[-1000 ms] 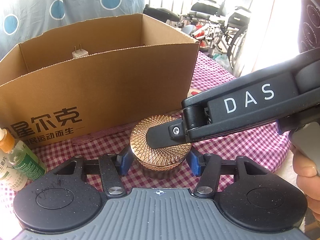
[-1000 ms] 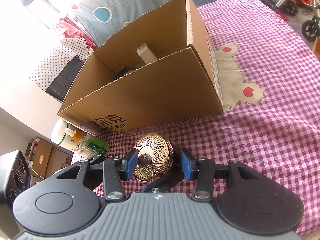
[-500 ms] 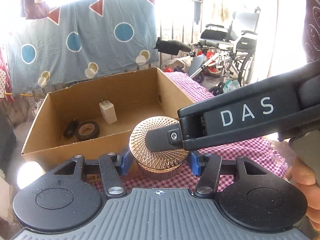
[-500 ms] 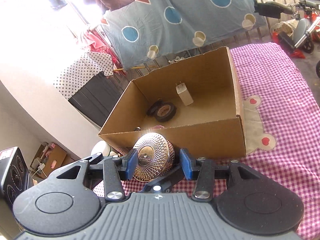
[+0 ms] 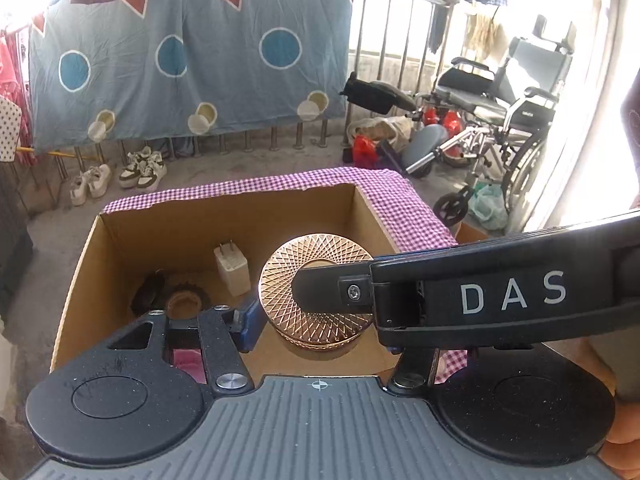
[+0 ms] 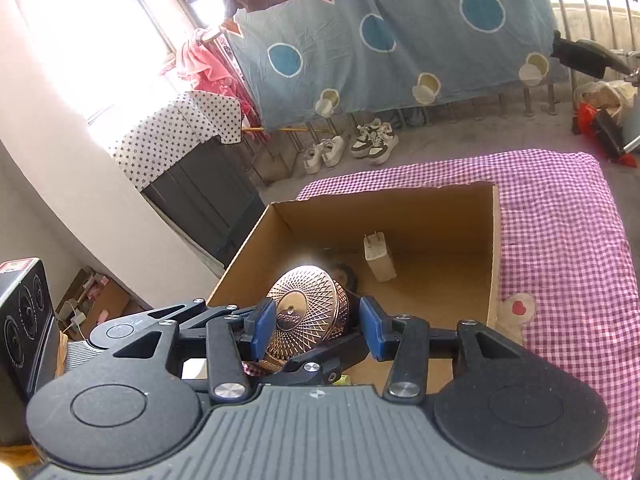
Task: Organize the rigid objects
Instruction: 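Lower the gold-lidded jar into the box and open the right gripper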
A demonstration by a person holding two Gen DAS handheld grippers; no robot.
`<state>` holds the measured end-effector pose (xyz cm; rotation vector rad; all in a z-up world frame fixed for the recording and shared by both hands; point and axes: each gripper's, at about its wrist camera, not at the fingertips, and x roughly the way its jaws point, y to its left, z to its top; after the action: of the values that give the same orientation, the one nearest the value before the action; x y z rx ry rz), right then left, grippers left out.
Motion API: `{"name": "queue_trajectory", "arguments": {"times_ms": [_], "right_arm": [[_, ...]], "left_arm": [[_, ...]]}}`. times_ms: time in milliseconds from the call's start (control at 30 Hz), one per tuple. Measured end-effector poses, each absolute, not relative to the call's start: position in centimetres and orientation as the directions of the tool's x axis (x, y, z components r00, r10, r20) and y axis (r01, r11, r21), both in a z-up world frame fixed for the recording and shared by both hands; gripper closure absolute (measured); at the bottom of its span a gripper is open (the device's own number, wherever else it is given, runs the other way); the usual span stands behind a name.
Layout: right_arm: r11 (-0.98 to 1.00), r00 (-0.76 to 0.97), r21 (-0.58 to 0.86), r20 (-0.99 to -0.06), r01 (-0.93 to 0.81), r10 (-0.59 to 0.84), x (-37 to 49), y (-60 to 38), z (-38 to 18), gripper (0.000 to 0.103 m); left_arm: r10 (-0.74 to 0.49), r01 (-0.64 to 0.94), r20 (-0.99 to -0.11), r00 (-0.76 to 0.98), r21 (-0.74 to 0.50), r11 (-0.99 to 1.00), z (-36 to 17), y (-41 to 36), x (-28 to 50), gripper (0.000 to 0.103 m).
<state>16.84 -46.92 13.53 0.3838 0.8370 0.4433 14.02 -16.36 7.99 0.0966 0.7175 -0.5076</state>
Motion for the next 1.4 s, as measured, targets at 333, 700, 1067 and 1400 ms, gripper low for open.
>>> {"name": "queue_trajectory", "arguments": {"times_ms": [333,700,1067,1400], "right_arm": [[0.841,0.472,0.513,-0.706,-0.174,0.528,25.9,-49.1,9.3,0.054],[0.876,0.417,0.432,-0.771,-0.214,0.482,31.2,-48.6,6.3,0.054],[0.901,0.444,0.343,-0.786,-0.265,0.429,32.9,-48.0,6.4,0.054],[0.887,0.51,0.396,-0.726,-0.239,0.461,31.0,-49.6,8.0,0.054]], "left_arm": [[-0.392,0.436,-0.763,0.514,-0.161,0.885,5.0,-18.3,21.6,0.048],[-0.406,0.348,-0.805,0.432,-0.266,0.899,1.9,-18.4,26.4,0.047],[-0.425,0.279,-0.818,0.387,-0.335,0.9,0.9,-19.1,28.0,0.039],[-0.442,0.293,-0.798,0.409,-0.343,0.892,2.2,-18.6,26.2,0.038]]}}
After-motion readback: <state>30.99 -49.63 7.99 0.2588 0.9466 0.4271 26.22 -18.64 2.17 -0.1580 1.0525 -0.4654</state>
